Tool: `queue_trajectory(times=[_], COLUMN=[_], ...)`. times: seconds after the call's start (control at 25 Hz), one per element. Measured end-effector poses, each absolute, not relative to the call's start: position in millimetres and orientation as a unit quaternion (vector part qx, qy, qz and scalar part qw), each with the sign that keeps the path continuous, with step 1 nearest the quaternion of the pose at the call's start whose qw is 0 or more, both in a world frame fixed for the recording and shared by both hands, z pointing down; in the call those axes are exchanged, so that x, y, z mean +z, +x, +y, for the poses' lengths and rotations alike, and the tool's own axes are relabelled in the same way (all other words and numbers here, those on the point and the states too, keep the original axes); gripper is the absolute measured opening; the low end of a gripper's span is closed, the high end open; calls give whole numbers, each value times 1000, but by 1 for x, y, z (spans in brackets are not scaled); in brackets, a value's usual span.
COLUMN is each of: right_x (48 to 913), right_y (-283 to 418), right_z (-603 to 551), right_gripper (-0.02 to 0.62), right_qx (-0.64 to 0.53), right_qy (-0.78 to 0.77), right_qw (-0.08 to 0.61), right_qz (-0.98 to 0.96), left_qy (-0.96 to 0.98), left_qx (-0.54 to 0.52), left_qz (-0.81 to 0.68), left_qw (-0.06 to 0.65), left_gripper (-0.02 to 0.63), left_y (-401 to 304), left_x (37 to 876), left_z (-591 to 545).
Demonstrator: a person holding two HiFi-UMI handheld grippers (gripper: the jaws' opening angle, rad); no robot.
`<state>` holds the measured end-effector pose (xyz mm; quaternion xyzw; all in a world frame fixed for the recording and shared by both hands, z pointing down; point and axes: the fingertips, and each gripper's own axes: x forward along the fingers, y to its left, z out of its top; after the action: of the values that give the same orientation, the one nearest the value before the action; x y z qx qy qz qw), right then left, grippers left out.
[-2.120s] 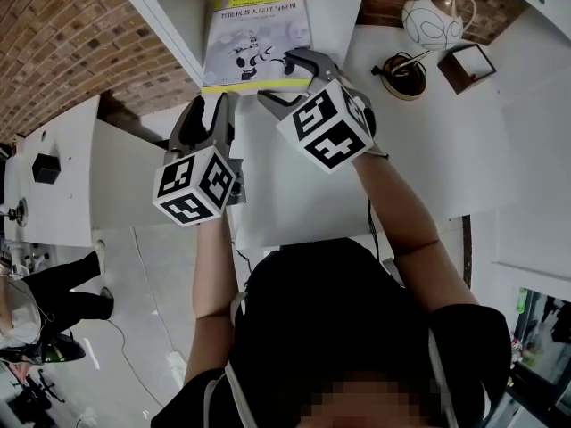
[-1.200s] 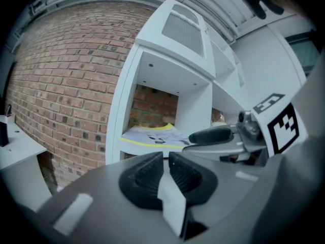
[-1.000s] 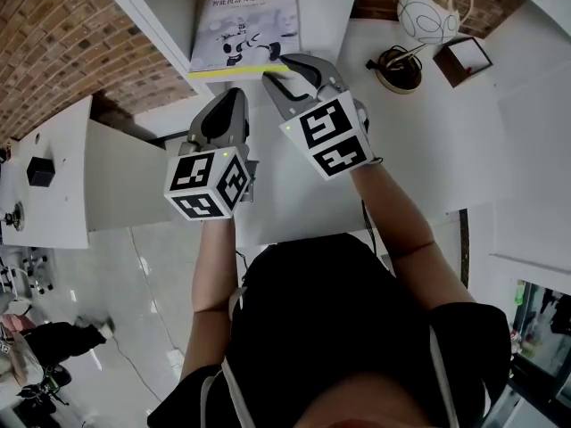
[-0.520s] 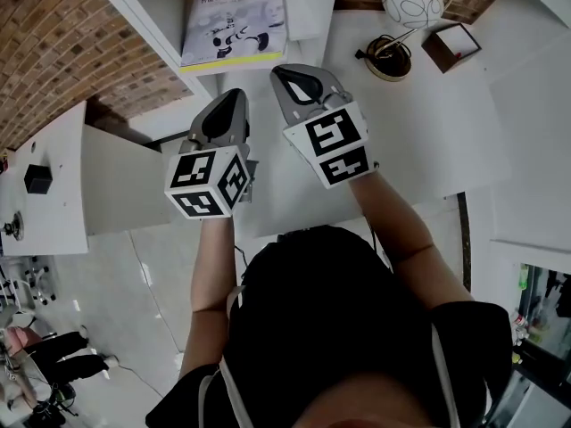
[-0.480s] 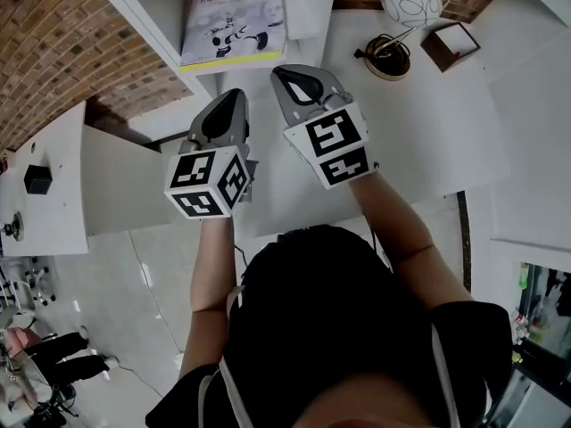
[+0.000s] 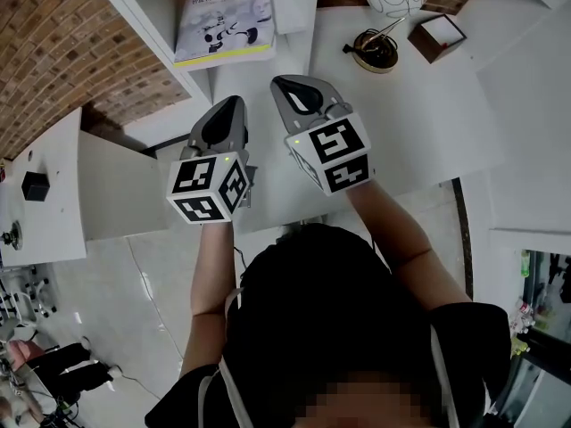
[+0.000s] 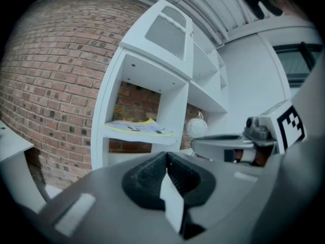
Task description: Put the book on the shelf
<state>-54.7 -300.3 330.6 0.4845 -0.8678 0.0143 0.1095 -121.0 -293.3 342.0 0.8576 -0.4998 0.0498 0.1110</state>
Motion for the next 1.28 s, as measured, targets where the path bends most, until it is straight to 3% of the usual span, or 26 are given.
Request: queue_trajectory(times=[1.28], right_x=[361], right_y=[-69], right_z=[-267], right_gripper=[-3], right_qx=[82], right_qy=[476], right_qw=[92], right_qz=[-871], left_qy=[866], left_qx=[63], left_qz=[-476], left_qw=[138], left_gripper=[8], left_y=[-118], left_x=[369], left_z=[-265])
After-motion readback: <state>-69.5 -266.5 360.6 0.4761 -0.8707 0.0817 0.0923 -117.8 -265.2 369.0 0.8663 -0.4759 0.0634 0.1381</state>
